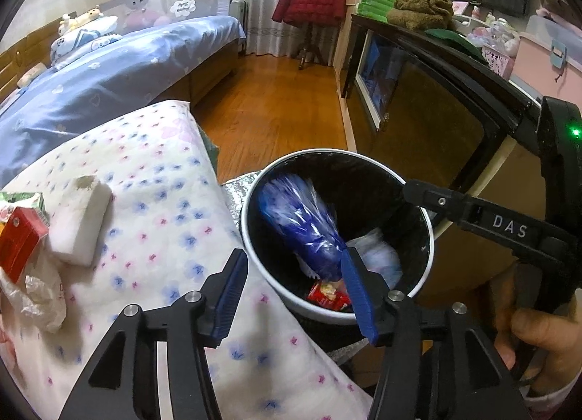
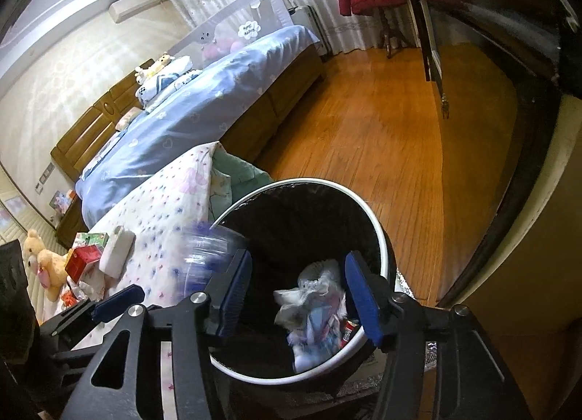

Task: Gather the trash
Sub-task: 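Move both tools over the bin and release the bag and wrapper, then grasp the orange-and-clear bag with left tool while right tool grasps white tissue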

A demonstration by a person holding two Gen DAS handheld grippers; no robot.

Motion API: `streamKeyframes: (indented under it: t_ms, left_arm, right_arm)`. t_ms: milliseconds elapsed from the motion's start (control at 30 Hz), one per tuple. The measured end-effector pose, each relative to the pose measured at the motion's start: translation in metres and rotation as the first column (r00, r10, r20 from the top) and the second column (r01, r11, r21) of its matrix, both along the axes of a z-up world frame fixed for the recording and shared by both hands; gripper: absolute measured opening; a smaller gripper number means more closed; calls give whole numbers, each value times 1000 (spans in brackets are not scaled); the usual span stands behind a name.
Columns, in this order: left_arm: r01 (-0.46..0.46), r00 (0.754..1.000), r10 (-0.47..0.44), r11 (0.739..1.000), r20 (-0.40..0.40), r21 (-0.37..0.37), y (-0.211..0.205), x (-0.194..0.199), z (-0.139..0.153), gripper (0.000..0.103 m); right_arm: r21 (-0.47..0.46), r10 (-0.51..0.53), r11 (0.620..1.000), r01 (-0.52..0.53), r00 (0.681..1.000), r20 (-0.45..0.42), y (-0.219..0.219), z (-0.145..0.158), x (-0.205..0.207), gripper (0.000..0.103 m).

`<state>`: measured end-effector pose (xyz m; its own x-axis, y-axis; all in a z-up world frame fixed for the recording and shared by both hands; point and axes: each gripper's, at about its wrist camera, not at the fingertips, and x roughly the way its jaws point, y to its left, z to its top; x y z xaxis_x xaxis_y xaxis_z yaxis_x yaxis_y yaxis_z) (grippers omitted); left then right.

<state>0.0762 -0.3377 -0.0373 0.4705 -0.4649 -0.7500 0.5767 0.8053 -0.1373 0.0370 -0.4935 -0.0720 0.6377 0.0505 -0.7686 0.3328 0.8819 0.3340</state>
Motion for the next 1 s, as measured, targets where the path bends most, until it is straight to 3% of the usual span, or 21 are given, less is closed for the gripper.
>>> streamKeyframes:
  t_ms: [233, 367, 533, 1000]
  left_arm:
    - [-45, 999, 45, 999, -2, -31, 29, -11, 2, 53]
    - [-92, 996, 92, 995, -3, -45, 50, -21, 0, 54]
    - [-158, 987, 158, 986, -9, -57, 84, -37, -5, 54]
    - [-349, 937, 349, 935, -5, -63, 189, -61, 4, 54]
  right_arm:
    - [3, 3, 1000, -3, 1000, 9, 9, 3, -5, 56]
    - [9, 19, 1000, -19, 1000, 25, 20, 6, -5, 68]
    - [21, 59, 998, -60, 998, 31, 41, 5, -3, 69]
    - [44, 238, 970, -239, 971, 34, 130, -1, 7, 72]
